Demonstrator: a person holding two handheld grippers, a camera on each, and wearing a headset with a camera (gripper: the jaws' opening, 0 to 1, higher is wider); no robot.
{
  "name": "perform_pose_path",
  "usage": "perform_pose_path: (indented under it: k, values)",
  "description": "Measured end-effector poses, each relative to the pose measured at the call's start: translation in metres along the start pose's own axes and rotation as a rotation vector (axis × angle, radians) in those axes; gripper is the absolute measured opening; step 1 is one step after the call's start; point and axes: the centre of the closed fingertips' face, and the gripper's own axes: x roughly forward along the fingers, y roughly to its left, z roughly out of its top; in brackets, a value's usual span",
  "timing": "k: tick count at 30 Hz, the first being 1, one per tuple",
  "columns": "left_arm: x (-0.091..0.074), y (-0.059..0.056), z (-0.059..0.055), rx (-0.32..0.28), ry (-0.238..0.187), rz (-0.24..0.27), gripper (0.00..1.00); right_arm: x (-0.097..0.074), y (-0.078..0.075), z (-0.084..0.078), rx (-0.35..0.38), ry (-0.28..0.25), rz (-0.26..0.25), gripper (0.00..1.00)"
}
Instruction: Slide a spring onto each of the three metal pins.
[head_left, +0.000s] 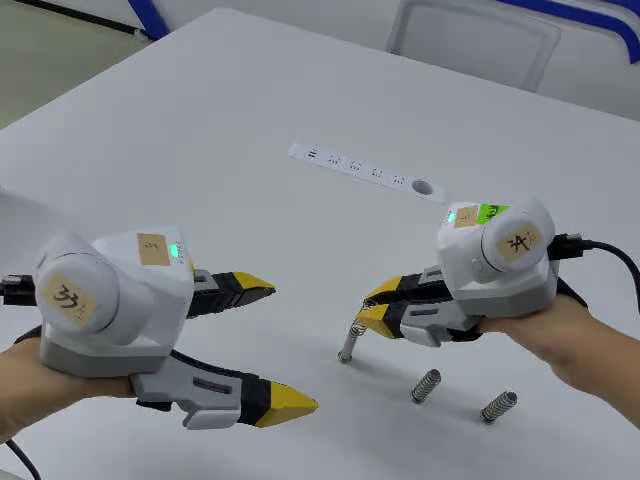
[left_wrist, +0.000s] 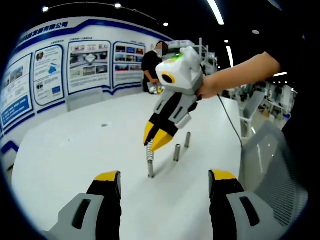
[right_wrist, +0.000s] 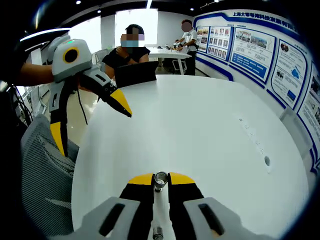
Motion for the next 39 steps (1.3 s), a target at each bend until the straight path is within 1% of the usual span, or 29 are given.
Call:
perform_pose_path:
  k: [4,7,9,12,16,20,24,26,28,33,35,39]
  values:
    - [0.001,-0.001,-0.002,0.001,0.004,-0.003,0.72,0.002,0.001,0.003,0.020,-0.011,0.011,0.11]
    - [0.001,-0.002,-0.006,-0.007,0.008,-0.005,0.72,0.005,0.001,0.001,0.012,0.006,0.004,0.11]
    - [0.002,-0.003,-0.008,-0.006,0.014,-0.007,0.72,0.005,0.002,0.003,0.025,0.000,0.013,0.11]
    - [0.002,-0.004,-0.011,-0.005,0.026,-0.012,0.71,0.006,0.002,0.003,0.013,0.017,0.012,0.11]
    - [0.002,-0.003,-0.010,-0.011,0.018,-0.012,0.71,0.004,0.004,0.004,-0.002,0.023,0.016,0.11]
    - [0.003,-0.003,-0.008,-0.024,0.007,-0.014,0.71,0.005,0.005,0.000,-0.021,0.051,0.013,0.11]
    - [0.004,-0.003,-0.008,-0.022,0.005,-0.013,0.70,0.008,0.005,-0.004,-0.027,0.059,0.012,0.11]
    - [0.004,-0.004,-0.008,-0.025,0.003,-0.013,0.70,0.010,0.005,-0.007,-0.038,0.071,0.008,0.11]
    - [0.003,-0.004,-0.009,-0.026,0.004,-0.010,0.70,0.014,0.005,-0.008,-0.032,0.076,0.011,0.11]
    - [0.002,-0.005,-0.016,-0.038,0.012,-0.007,0.70,0.024,0.005,-0.013,-0.047,0.094,0.011,0.11]
    - [0.001,-0.004,-0.017,-0.040,0.015,-0.005,0.70,0.028,0.007,-0.016,-0.056,0.111,0.018,0.11]
    - [0.000,-0.003,-0.017,-0.043,0.016,0.001,0.70,0.034,0.005,-0.022,-0.058,0.128,0.017,0.11]
